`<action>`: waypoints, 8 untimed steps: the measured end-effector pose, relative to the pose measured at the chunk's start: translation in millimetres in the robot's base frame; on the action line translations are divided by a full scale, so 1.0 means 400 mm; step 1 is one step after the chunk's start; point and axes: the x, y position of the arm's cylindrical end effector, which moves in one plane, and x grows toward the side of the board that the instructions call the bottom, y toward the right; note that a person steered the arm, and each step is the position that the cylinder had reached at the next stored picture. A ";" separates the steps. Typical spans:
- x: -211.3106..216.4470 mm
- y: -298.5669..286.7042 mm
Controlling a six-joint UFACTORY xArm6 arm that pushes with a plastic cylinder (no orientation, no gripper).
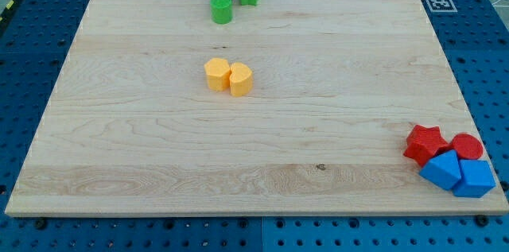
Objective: Slide the green circle closer to the yellow hexagon
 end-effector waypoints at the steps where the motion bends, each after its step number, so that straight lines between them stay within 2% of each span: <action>1: 0.041 0.000; 6: 0.257 0.000; 8: 0.246 0.000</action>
